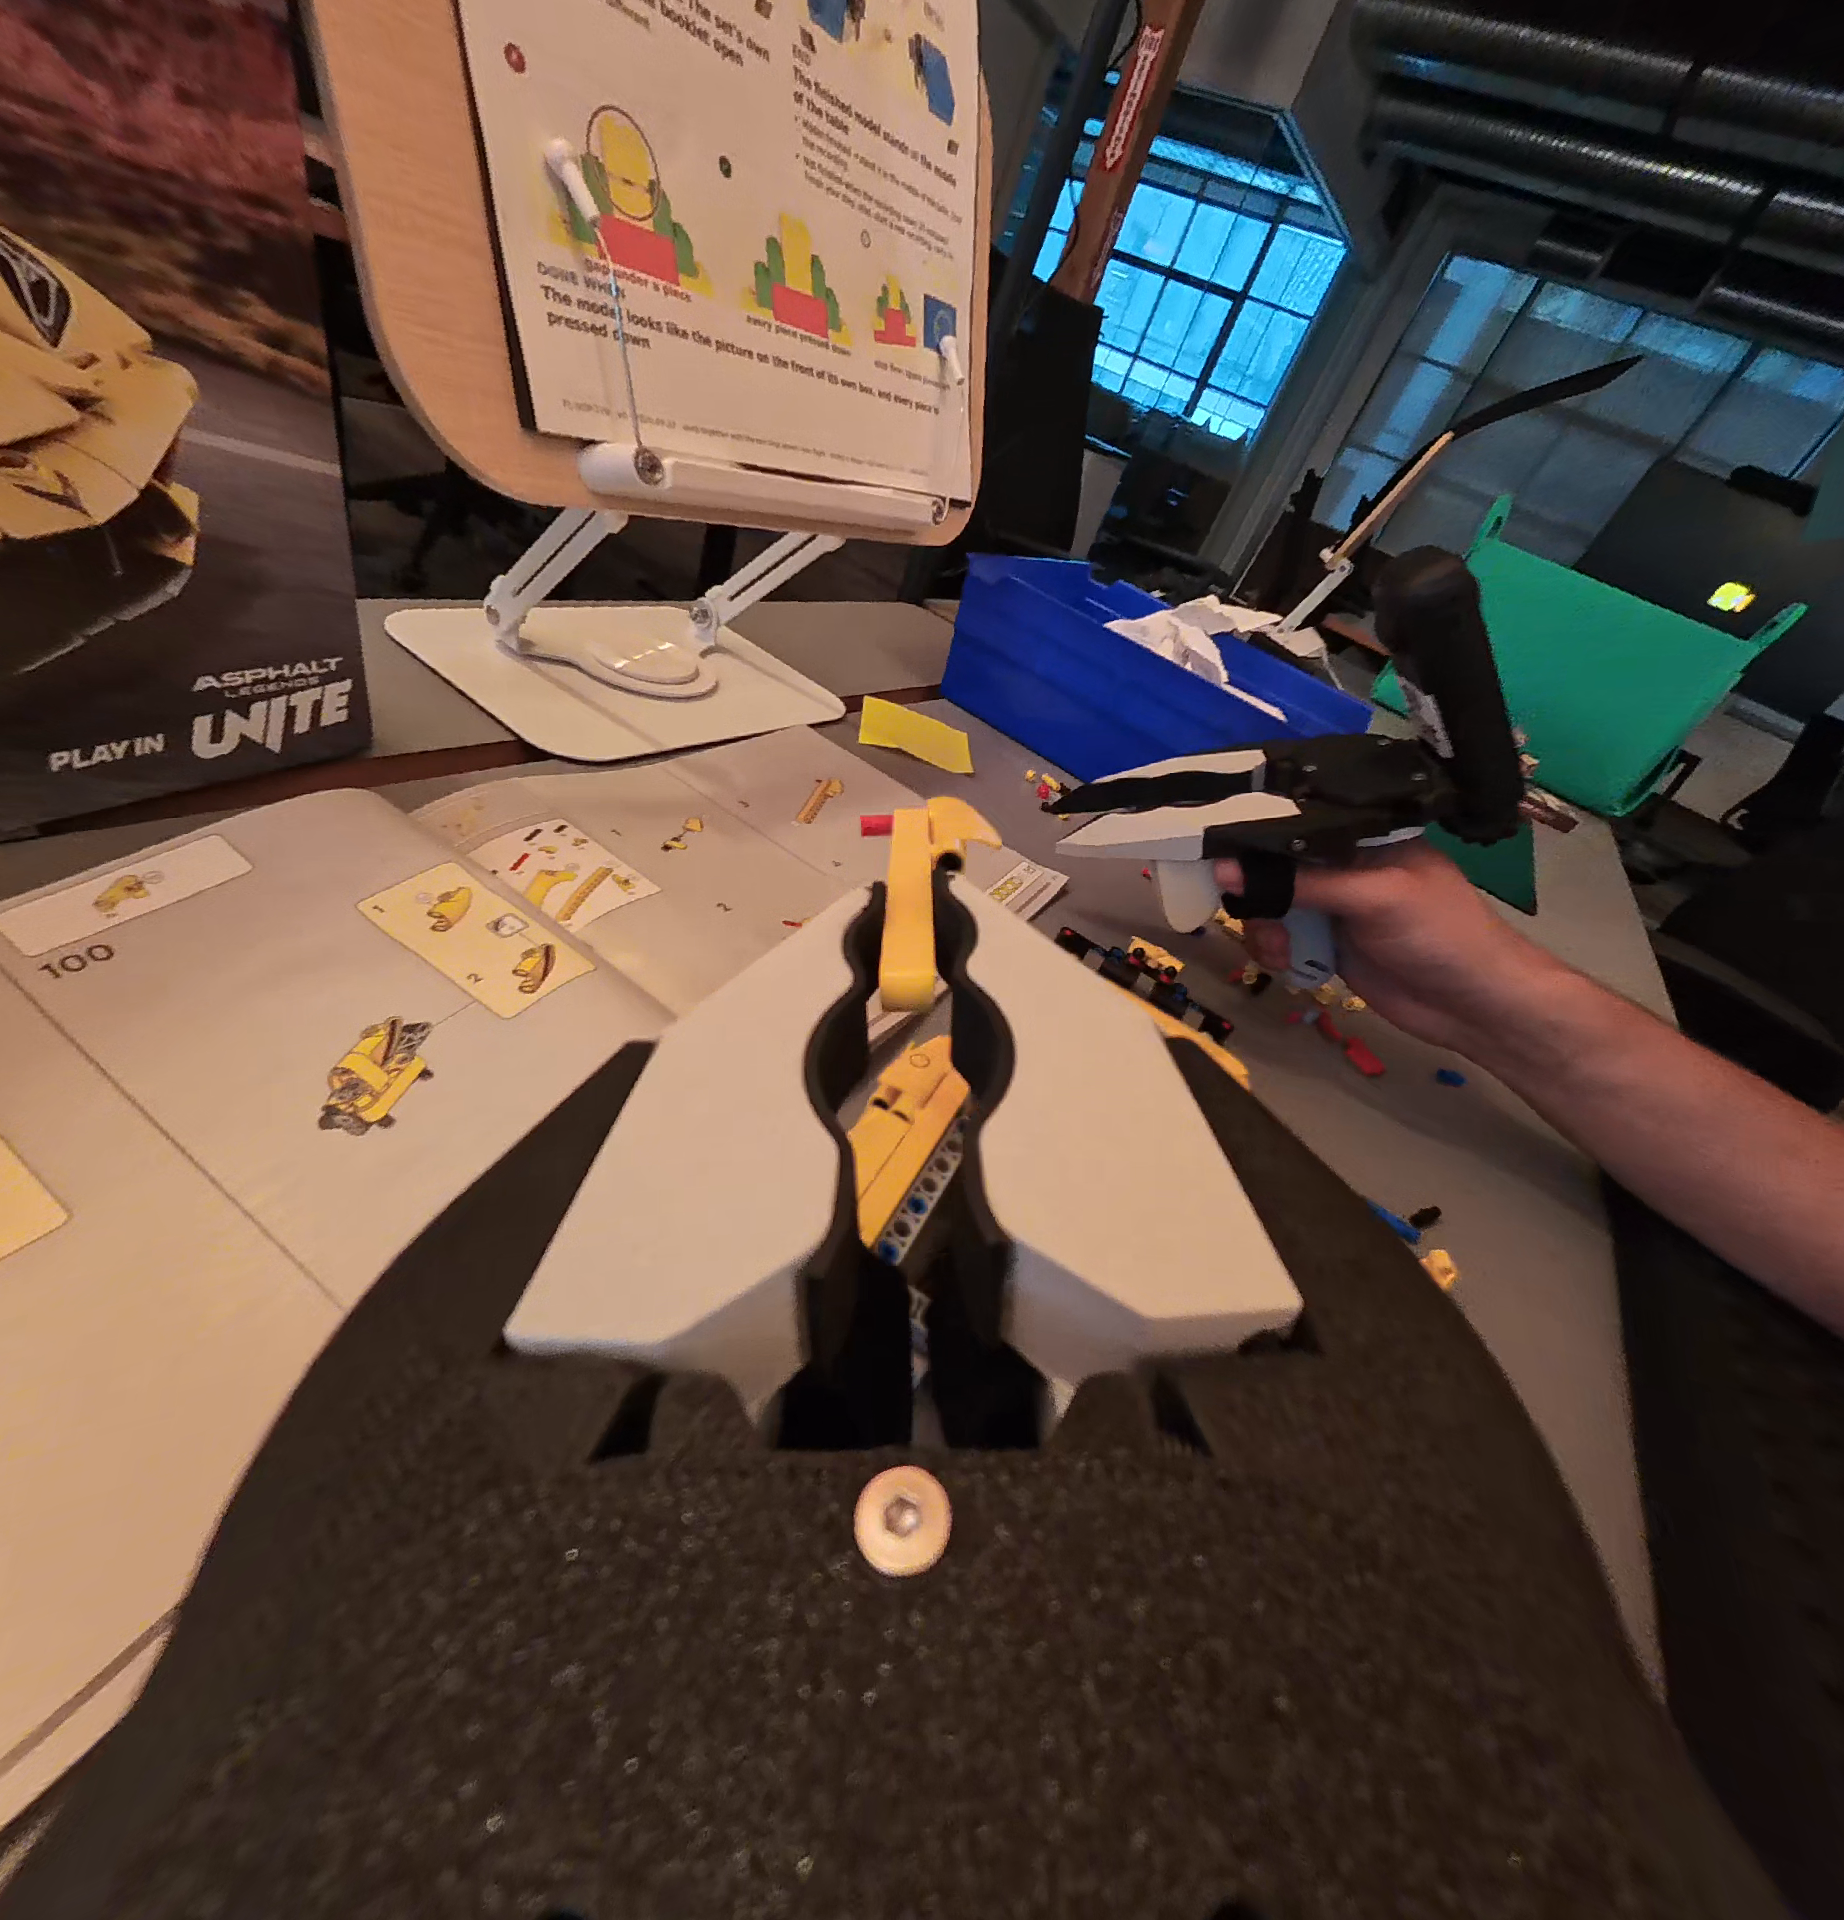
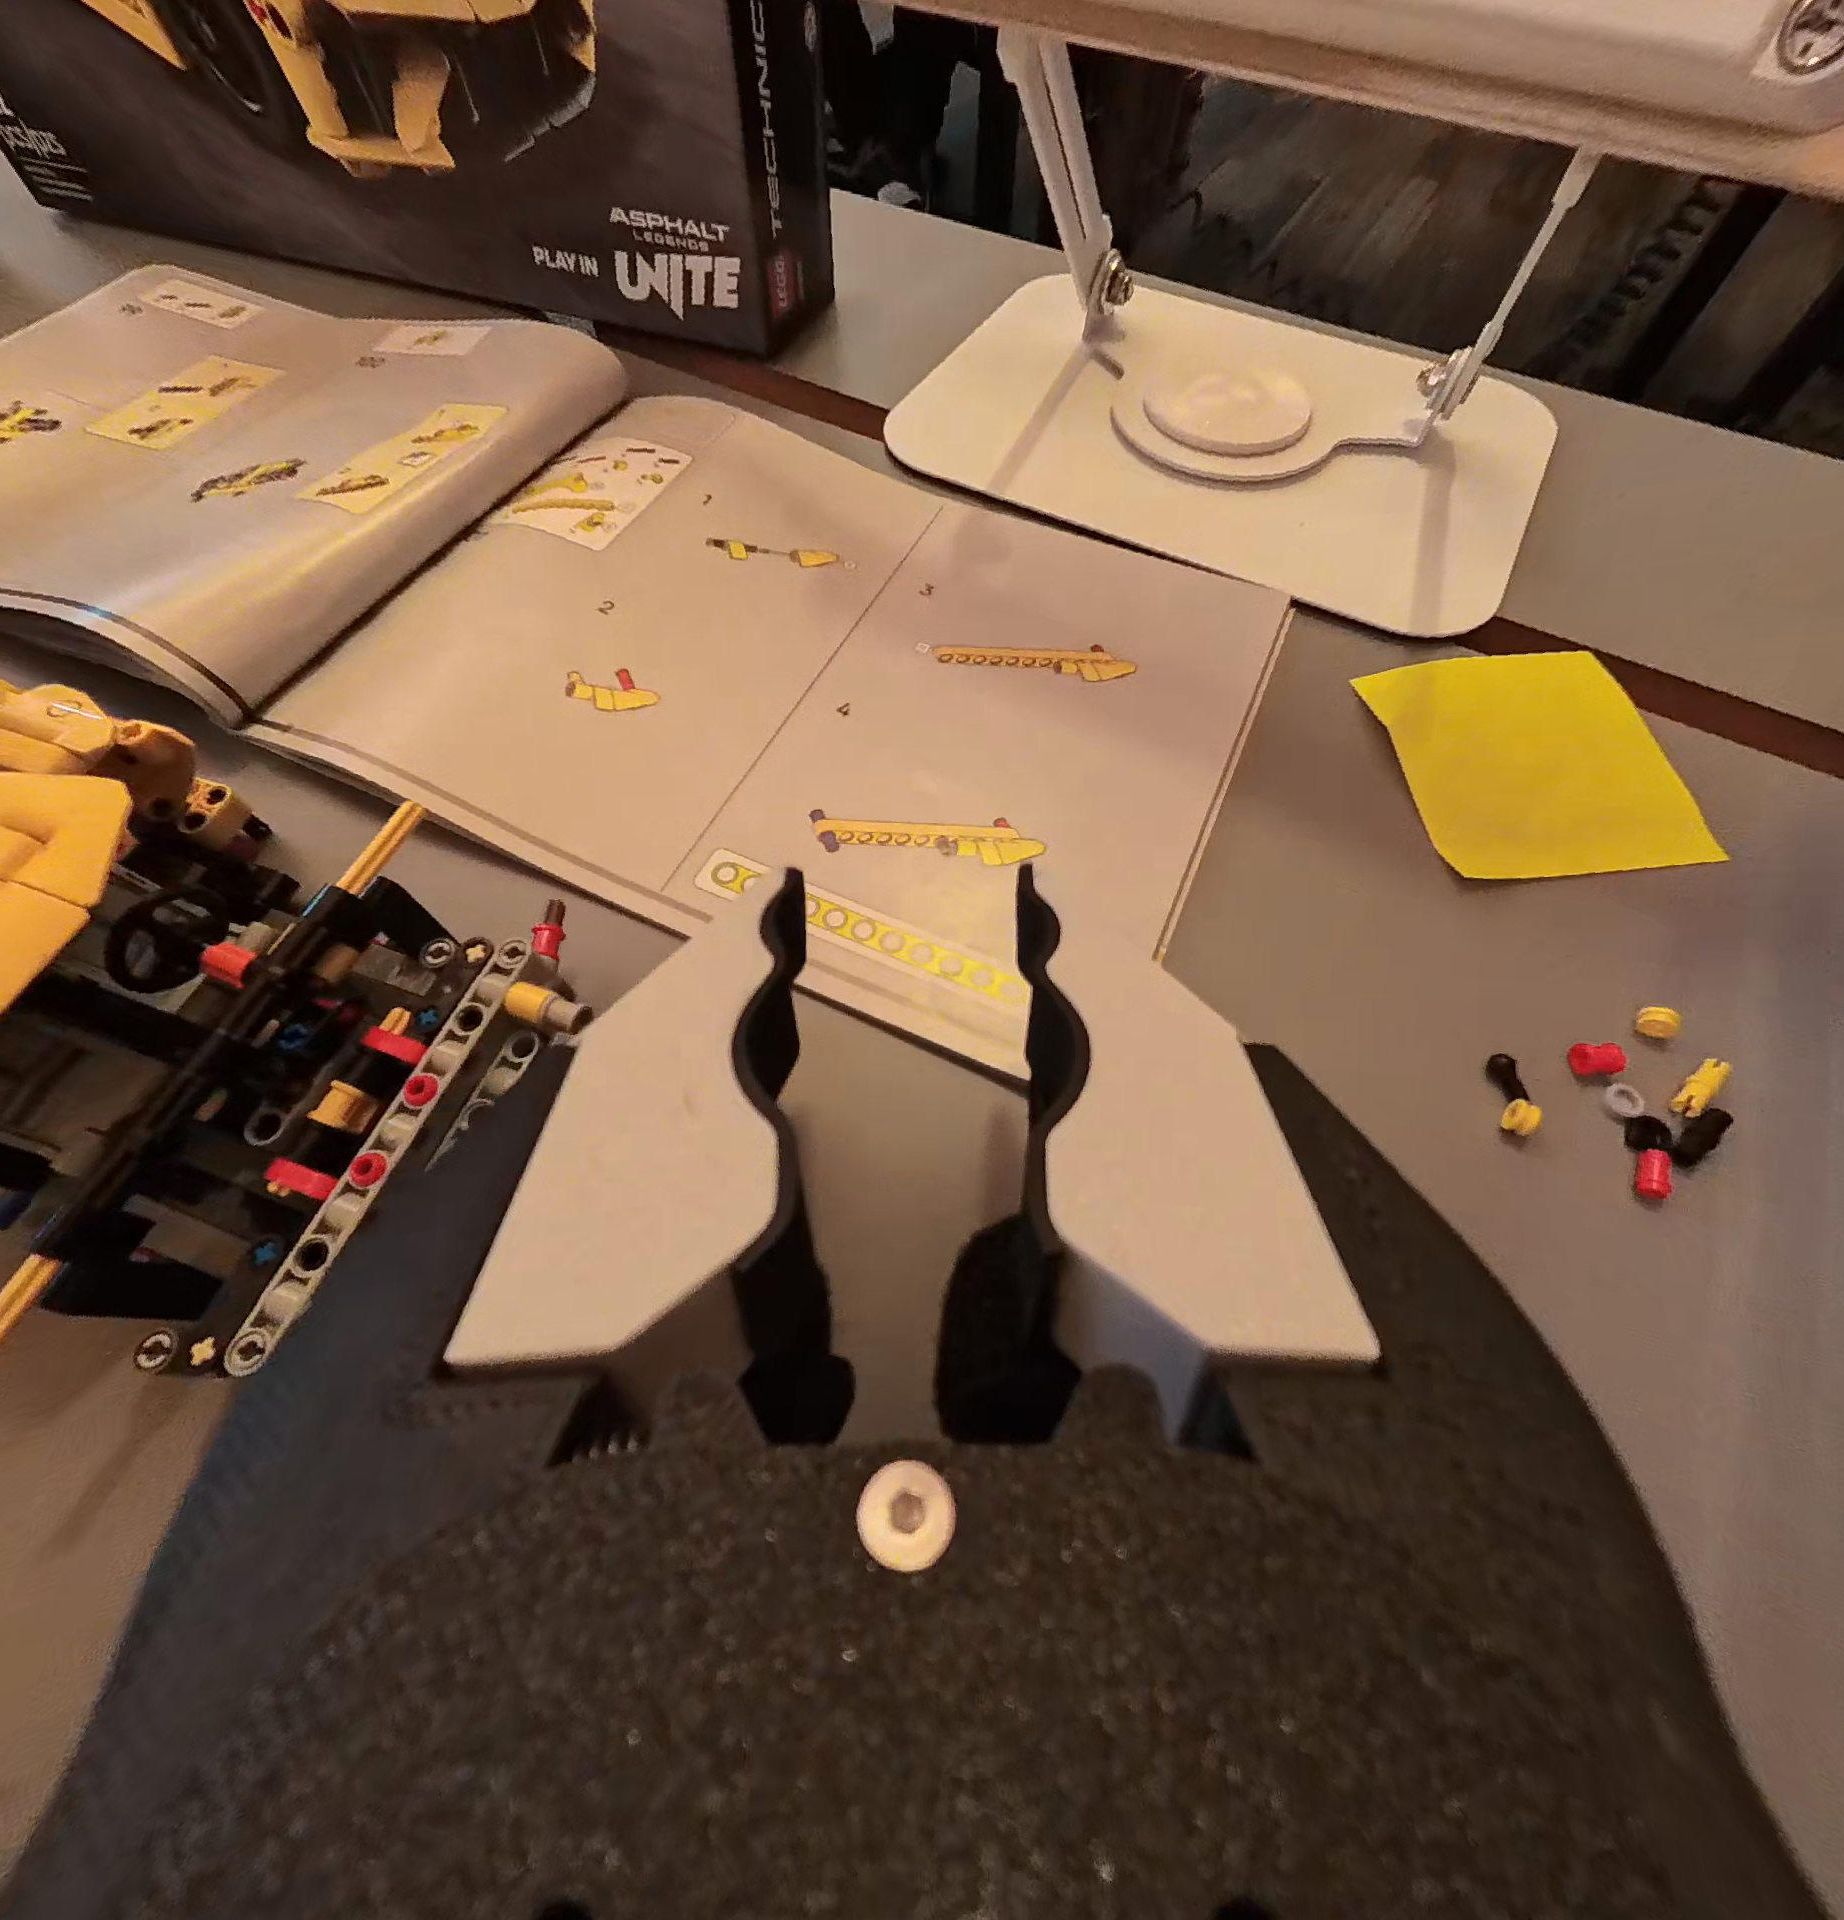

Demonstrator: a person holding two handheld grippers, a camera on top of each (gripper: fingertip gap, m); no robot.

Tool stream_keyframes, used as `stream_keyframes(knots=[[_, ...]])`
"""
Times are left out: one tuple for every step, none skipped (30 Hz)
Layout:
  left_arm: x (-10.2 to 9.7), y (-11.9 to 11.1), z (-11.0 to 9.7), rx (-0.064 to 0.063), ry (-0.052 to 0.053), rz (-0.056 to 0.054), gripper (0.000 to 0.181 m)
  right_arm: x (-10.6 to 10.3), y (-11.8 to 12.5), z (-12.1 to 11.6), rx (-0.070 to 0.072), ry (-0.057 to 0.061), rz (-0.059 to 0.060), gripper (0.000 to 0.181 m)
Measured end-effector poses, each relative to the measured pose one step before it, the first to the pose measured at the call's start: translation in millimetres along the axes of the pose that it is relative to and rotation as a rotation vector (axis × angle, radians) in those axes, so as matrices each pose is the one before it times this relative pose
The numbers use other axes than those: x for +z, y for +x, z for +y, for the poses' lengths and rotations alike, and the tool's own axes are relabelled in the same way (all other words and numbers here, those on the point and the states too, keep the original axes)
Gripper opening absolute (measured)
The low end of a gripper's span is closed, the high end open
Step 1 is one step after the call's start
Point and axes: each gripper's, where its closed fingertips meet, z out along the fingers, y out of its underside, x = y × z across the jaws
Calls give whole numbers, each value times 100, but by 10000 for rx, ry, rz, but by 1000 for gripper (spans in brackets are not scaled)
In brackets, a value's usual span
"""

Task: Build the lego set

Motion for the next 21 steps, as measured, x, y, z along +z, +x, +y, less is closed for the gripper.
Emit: stream_keyframes(knots=[[-76,294,-158,65,58,88,8,0,-52,30,17,-18,-30,40],[-78,288,-151,119,46,60,8,-11,-75,8,5,-14,-30,40],[-76,295,-163,148,32,48,8,-43,-44,-64,-22,19,-3,40],[-100,376,-199,166,47,67,8,-67,15,-112,-37,45,28,39],[-121,505,-311,160,81,99,8,-67,33,-111,-28,32,22,40],[-149,782,-407,134,120,188,8,-78,34,-82,-5,11,4,39],[-166,1177,-462,120,150,334,8,-97,67,-102,11,39,19,39],[-135,1402,-314,95,77,370,7,-91,85,-126,18,70,23,39],[-77,1478,-1,88,-73,301,7,-63,88,-55,29,43,14,39],[-6,1556,429,59,-272,260,8,-43,61,24,36,-11,-7,39],[87,1742,889,-24,-471,339,7,-44,61,92,33,-45,-10,39],[185,1823,1328,-112,-625,393,8,-64,53,39,21,-27,2,39],[248,1376,1566,-130,-676,130,8,-89,51,-8,9,9,14,39],[218,825,1601,-27,-622,-171,8,-67,16,-57,13,24,3,39],[115,652,1444,126,-499,-197,8,-64,-58,-120,29,39,-29,39],[42,558,1202,201,-333,-130,8,-50,-160,-171,40,48,-77,38],[20,321,995,180,-223,-149,8,-39,-229,-146,36,41,-92,38],[27,80,840,118,-189,-195,8,-29,-236,-131,-2,35,-74,38],[70,-61,767,58,-217,-179,7,-23,-205,-81,-57,18,-28,38],[140,-36,713,35,-246,-87,7,-23,-188,-31,-90,-19,-21,38],[168,-58,545,20,-169,-47,7,-7,-161,13,-110,-49,-9,38]])
